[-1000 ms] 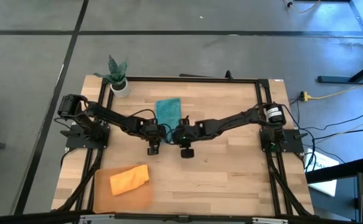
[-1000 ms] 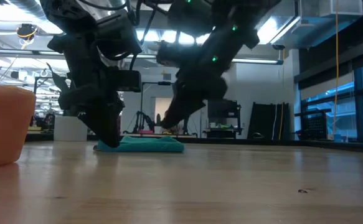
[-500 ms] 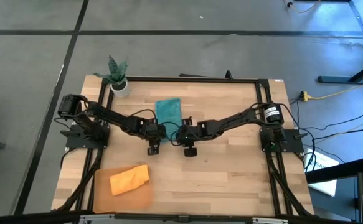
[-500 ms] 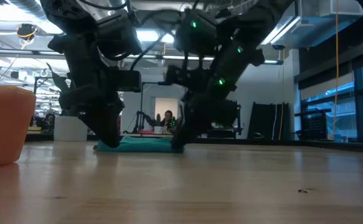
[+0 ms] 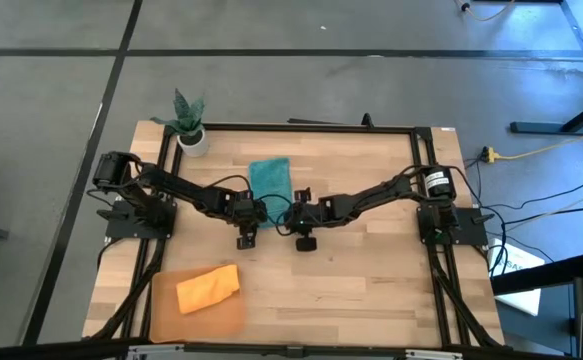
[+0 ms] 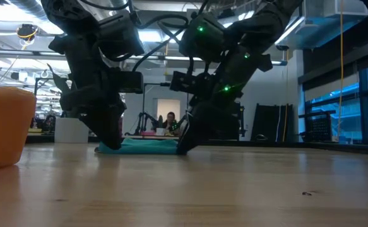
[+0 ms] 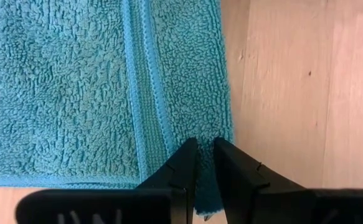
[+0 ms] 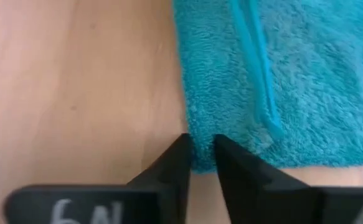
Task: Roll microfiber towels into tight, uniform cylinder then place into a basket
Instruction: Roll the blue microfiber towel
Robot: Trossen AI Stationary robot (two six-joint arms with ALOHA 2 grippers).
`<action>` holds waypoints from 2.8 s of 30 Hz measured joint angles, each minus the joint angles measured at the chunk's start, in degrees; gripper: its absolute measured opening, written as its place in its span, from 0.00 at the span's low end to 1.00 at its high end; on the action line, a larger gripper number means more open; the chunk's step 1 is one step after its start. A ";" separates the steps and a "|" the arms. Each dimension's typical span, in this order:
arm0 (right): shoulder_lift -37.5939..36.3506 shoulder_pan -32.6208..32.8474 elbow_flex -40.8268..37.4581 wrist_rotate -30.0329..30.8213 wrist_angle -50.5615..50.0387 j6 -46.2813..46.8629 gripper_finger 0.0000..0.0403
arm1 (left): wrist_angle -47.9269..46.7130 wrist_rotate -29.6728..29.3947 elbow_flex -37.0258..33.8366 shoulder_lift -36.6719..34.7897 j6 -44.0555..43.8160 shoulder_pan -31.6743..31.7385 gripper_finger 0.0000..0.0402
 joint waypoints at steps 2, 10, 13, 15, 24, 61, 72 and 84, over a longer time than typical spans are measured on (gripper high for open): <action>0.02 -0.03 -0.02 1.15 0.03 0.15 0.13 | 0.06 0.03 -0.02 0.00 0.00 0.00 0.13; 0.02 -0.84 0.00 -4.83 0.29 5.35 0.01 | -0.65 -0.01 -0.24 -2.22 0.02 -0.11 0.13; 0.02 -1.53 0.72 -8.11 -0.64 10.59 0.01 | -1.24 0.94 -0.30 -4.21 -0.17 -0.46 0.13; 0.07 -1.90 1.56 -9.79 -1.74 12.52 0.01 | -1.41 0.86 -0.26 -5.68 0.02 -1.22 0.13; 0.17 -4.51 5.79 -21.29 -6.58 21.62 0.00 | -3.55 -1.68 -0.19 -7.51 0.22 -6.30 0.13; 0.15 -17.81 6.86 -39.33 -4.94 55.28 0.00 | -6.57 -17.67 -0.03 -7.48 -2.75 -9.49 0.13; 0.15 -17.81 6.86 -39.16 -4.93 54.10 0.00 | -6.09 -18.82 -0.03 -7.15 -6.05 -8.98 0.13; 0.11 -17.81 6.86 -39.14 -4.63 52.70 0.00 | -3.45 -13.63 0.03 -3.36 -5.84 -7.10 0.13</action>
